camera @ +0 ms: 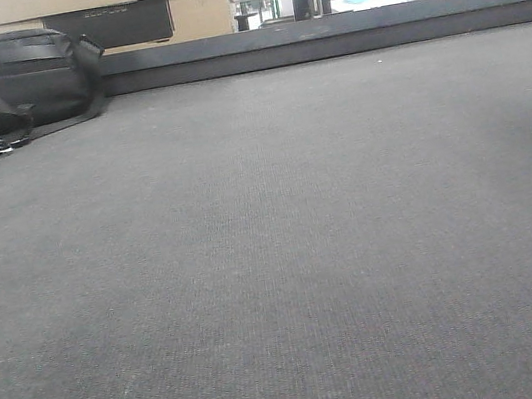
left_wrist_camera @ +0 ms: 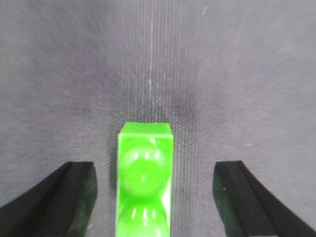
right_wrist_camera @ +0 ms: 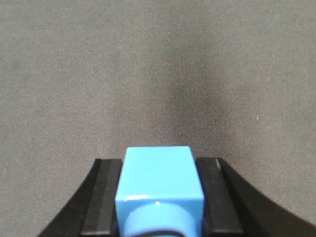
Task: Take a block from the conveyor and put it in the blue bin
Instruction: 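Close the left gripper on the green block, then lift both held blocks up off the belt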
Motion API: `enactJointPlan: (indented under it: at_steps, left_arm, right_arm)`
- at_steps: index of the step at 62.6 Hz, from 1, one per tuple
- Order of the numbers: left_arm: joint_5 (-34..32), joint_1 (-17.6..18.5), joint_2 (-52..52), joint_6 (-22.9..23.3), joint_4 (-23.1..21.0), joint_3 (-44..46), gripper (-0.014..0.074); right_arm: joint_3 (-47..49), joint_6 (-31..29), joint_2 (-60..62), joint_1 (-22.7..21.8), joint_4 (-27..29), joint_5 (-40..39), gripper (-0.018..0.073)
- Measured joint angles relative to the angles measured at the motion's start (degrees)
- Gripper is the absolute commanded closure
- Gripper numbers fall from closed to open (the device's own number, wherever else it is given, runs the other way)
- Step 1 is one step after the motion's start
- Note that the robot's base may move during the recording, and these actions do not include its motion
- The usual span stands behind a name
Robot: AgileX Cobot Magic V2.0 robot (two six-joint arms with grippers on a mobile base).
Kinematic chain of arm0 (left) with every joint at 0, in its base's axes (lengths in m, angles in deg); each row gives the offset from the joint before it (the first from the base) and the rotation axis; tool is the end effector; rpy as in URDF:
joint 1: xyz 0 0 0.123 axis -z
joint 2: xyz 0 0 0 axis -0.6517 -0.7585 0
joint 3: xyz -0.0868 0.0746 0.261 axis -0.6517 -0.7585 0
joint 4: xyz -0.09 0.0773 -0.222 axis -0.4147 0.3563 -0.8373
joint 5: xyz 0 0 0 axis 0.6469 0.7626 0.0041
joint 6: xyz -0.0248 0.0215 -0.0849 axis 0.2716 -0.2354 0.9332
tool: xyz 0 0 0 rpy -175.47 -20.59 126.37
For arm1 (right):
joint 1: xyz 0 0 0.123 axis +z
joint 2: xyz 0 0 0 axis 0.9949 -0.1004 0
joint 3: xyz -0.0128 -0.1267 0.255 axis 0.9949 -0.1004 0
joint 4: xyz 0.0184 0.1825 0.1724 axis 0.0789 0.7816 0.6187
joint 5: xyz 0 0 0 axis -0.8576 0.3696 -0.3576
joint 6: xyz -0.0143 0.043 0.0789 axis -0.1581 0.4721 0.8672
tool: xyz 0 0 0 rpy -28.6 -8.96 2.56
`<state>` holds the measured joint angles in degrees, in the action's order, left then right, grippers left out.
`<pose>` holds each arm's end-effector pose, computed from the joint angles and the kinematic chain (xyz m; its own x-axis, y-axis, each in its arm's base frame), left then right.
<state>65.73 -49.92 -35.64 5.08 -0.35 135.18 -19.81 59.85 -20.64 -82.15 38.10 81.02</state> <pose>0.3137 0.0501 0.2328 -0.9748 -0.0353 -0.2204 -0.0399 0.9991 0.0164 0.2716 0.0240 0.3441 -0.8352 0.0385 -0.5486 -0.0646 0.9838 0.1674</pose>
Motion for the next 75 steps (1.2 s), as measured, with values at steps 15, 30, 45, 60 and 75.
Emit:
enactJointPlan:
  at_steps: [15, 30, 45, 60, 75]
  left_arm:
    - [2.3, 0.0, -4.9, 0.0, 0.8, 0.0, 0.0197]
    - [2.3, 0.0, -5.3, 0.1, 1.1, 0.0, 0.0457]
    - [2.2, 0.0, -5.3, 1.1, 0.8, 0.0, 0.0708]
    - [1.2, 0.0, 0.7, 1.2, 0.2, 0.4, 0.0708]
    - [-5.4, 0.0, 17.8, -2.6, -1.7, 0.5, 0.0708]
  right_arm:
    - [0.0, 0.0, 0.0, 0.0, 0.1, 0.0, 0.0722]
    - [0.0, 0.0, 0.0, 0.0, 0.1, 0.0, 0.0722]
    - [0.0, 0.0, 0.0, 0.0, 0.8, 0.2, 0.0722]
    - [2.8, -0.5, 3.7, 0.0, 3.8, -1.6, 0.0722]
    - [3.2, -6.1, 11.6, 0.0, 3.8, -12.4, 0.0722]
